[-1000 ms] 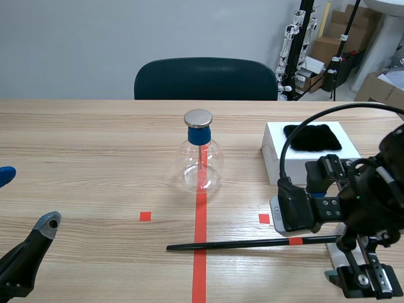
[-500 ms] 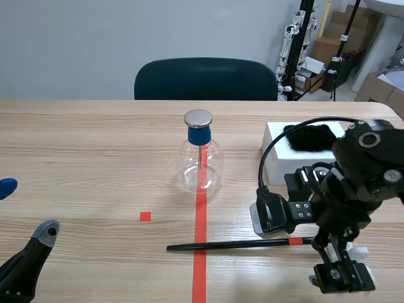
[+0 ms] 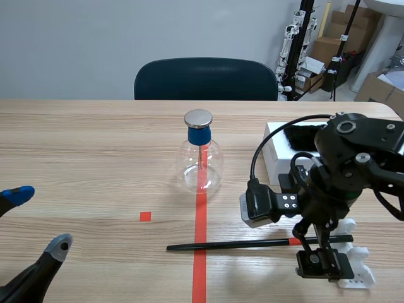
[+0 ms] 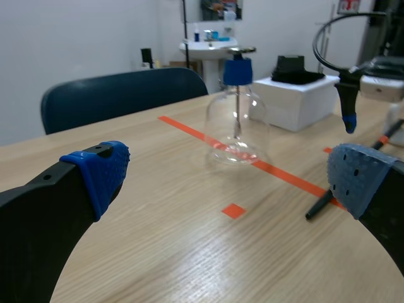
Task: Do the electroscope experiment. pick up the black charging rod
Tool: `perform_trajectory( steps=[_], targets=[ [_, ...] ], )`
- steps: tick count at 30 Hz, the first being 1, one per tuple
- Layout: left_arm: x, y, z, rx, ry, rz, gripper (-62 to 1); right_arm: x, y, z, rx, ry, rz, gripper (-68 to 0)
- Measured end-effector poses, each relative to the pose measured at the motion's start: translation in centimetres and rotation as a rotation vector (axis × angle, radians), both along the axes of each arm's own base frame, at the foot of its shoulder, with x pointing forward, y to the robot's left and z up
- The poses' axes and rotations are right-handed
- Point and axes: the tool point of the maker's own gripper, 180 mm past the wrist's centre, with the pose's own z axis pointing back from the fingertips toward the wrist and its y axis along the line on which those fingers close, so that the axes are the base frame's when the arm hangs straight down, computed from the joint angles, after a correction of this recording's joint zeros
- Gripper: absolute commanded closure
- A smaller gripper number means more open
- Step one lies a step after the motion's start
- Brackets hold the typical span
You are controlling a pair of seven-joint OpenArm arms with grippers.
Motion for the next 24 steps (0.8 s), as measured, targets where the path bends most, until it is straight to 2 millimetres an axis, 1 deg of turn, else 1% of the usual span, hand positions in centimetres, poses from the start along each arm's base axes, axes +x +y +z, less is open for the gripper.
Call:
perform_trajectory(
  steps=[2,3,11,14,17,18,20,24],
  targets=[
    [-0.16,-0.25,-0.21,0.004,0.012,-0.016,-62.3,-0.18,0.02,0.00,0.000,0.010,-0.005,-51.8],
    [-0.19,-0.28,-0.24,0.006,0.012,-0.019,-62.3,-0.17,-0.18,-0.03,-0.011,0.010,-0.005,-51.0],
    [-0.24,-0.36,-0.31,0.010,0.014,-0.024,-62.3,-0.17,-0.43,-0.04,-0.021,0.009,-0.006,-50.9],
    [-0.24,-0.31,-0.30,0.012,0.014,-0.025,-62.3,-0.16,-0.50,-0.05,-0.023,0.009,-0.006,-45.4],
    [-0.23,-0.12,-0.27,0.019,0.014,-0.026,-62.3,0.06,-0.76,-0.07,-0.039,-0.004,0.002,-44.2],
    [-0.24,-0.07,-0.27,0.021,0.014,-0.027,-62.3,0.08,-0.82,-0.08,-0.042,-0.006,0.003,-43.0],
    [-0.24,0.06,-0.25,0.025,0.014,-0.028,-62.3,0.09,-0.81,-0.08,-0.041,-0.006,0.003,-38.0],
    [-0.23,0.10,-0.23,0.026,0.014,-0.027,-62.3,0.09,-0.76,-0.07,-0.038,-0.006,0.003,-26.5]
  ],
)
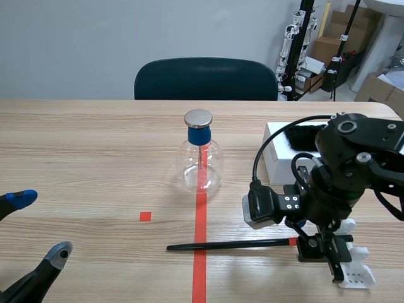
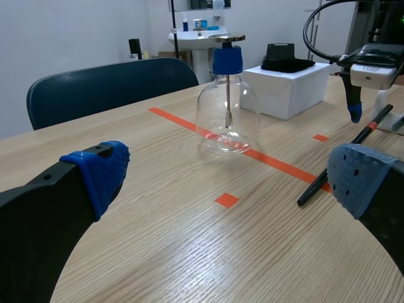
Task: Do the electroscope experiment. pick up the black charging rod
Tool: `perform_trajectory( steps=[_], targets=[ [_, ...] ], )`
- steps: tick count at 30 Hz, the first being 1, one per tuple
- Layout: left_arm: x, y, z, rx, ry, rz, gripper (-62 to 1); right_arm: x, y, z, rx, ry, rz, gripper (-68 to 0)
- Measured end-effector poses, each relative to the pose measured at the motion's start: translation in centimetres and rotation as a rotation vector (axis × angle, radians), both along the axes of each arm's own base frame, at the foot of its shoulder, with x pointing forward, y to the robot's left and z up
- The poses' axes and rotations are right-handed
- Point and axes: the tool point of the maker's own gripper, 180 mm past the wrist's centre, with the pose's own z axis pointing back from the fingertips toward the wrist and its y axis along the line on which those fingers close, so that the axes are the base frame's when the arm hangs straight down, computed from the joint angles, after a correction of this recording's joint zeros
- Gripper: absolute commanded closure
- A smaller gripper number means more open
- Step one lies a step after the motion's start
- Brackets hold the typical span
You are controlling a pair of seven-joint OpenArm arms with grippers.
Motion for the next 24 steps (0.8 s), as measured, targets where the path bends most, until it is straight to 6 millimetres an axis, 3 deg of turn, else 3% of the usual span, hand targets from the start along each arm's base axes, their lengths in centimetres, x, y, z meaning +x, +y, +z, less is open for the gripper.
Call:
perform_trajectory(
  steps=[14,24],
  targets=[
    [-0.09,0.00,-0.06,0.000,0.003,0.000,-62.3,0.22,-0.11,0.04,-0.009,-0.013,0.010,-0.7],
    [-0.09,0.00,-0.06,0.000,0.003,0.000,-62.3,0.69,0.20,0.48,-0.001,-0.030,0.017,0.0]
  ],
)
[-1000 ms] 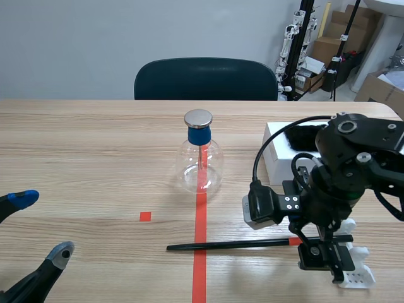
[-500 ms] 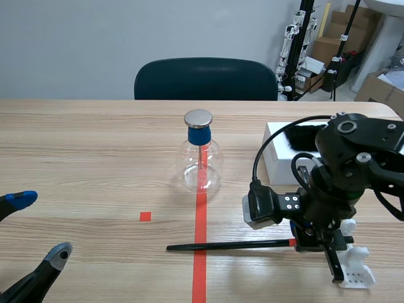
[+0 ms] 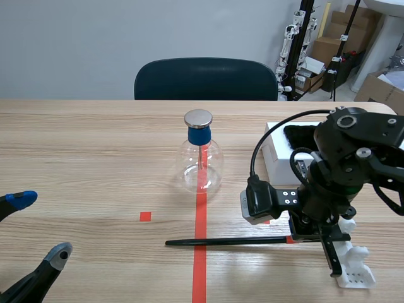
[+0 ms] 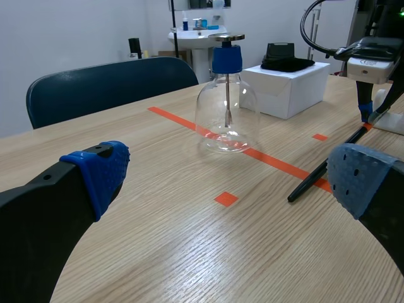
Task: Do the electroscope experiment. pick up the black charging rod
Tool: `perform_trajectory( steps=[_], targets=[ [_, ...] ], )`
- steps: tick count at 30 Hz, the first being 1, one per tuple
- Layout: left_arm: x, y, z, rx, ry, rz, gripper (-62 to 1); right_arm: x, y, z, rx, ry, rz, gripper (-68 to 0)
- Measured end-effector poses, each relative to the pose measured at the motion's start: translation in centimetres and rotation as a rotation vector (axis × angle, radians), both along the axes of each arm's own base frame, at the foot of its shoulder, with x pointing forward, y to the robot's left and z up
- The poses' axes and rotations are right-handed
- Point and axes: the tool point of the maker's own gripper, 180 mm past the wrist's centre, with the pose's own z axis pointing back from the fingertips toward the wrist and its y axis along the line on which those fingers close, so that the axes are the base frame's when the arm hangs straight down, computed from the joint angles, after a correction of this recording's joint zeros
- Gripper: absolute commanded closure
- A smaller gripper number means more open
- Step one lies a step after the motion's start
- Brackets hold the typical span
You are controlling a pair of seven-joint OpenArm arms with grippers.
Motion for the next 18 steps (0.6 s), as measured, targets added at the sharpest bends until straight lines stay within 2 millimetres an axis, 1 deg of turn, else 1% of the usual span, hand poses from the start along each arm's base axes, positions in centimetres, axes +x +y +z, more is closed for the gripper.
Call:
perform_trajectory(
  steps=[4,6,8,11,12,13,14,18],
  targets=[
    [0.00,0.00,0.00,0.000,0.000,0.000,-62.3,0.00,0.00,0.00,0.000,0.000,0.000,0.0],
    [0.00,0.00,0.00,0.000,0.000,0.000,-62.3,0.00,0.00,0.00,0.000,0.000,0.000,-1.4],
    [0.00,0.00,0.00,0.000,0.000,0.000,-62.3,0.00,0.00,0.00,0.000,0.000,0.000,-7.0],
    [0.00,0.00,0.00,0.000,0.000,0.000,-62.3,-0.16,-0.04,-0.10,-0.001,0.004,0.000,-20.2],
    [0.00,0.00,0.00,0.000,0.000,0.000,-62.3,-0.24,-0.04,-0.15,-0.001,0.006,0.000,-23.2],
    [0.00,0.00,0.00,0.000,0.000,0.000,-62.3,-0.27,-0.04,-0.17,-0.001,0.007,0.000,-25.1],
    [0.00,0.00,0.00,0.000,0.000,0.000,-62.3,-0.29,-0.04,-0.18,-0.001,0.007,0.000,-25.5],
    [0.00,0.00,0.00,0.000,0.000,0.000,-62.3,-0.27,0.28,-0.14,0.017,0.006,0.000,-25.8]
  ],
)
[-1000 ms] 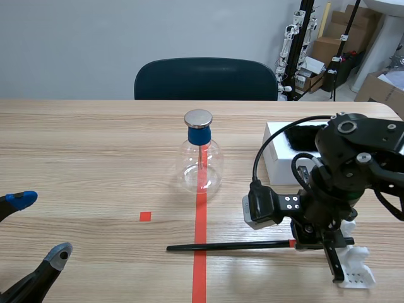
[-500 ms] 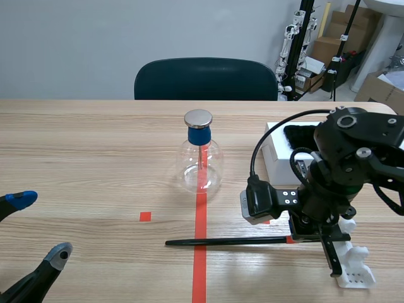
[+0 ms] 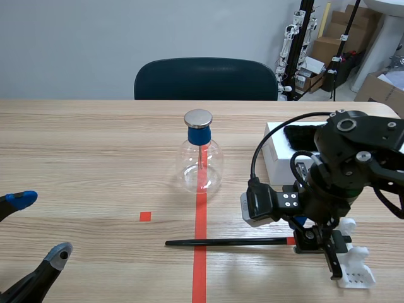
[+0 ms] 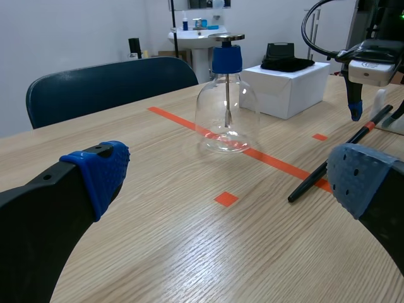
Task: Do the electroscope experiment. pick up the black charging rod
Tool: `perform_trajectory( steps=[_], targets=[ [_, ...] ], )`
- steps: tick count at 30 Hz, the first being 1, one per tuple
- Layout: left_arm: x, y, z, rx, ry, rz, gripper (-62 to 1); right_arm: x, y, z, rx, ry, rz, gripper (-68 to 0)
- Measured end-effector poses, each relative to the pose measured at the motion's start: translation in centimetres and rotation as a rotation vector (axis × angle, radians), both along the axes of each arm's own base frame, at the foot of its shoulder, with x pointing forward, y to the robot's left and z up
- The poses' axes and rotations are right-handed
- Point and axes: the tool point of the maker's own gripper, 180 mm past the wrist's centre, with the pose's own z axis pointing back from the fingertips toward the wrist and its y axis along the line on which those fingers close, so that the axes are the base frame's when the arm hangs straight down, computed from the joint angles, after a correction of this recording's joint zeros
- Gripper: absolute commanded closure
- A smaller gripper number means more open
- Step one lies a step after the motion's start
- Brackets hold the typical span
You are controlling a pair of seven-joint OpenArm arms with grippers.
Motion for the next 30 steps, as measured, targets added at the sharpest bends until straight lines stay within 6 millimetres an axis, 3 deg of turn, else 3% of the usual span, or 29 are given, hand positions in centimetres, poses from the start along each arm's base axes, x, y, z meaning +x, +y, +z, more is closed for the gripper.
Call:
perform_trajectory(
  steps=[4,10,15,21,26,30],
  targets=[
    [0.0,0.0,0.0,0.000,0.000,0.000,-62.3,0.0,0.2,0.0,0.008,0.001,0.000,-32.6],
    [0.0,0.0,-0.1,0.005,0.005,0.000,-62.3,-0.2,0.2,-0.1,0.007,0.003,0.002,-32.7],
    [0.0,0.0,-0.1,0.005,0.005,0.000,-62.3,-0.3,0.0,-0.5,-0.013,-0.013,0.024,-39.5],
    [0.0,0.0,-0.1,0.005,0.005,0.000,-62.3,-1.3,0.3,-1.2,0.005,-0.001,0.040,-40.1],
    [0.0,0.0,-0.1,0.005,0.005,0.000,-62.3,-1.3,0.4,-1.2,0.013,-0.002,0.040,-49.6],
    [0.0,0.0,-0.1,0.005,0.005,0.000,-62.3,-1.3,0.6,-1.1,0.020,-0.002,0.040,-50.4]
  ],
)
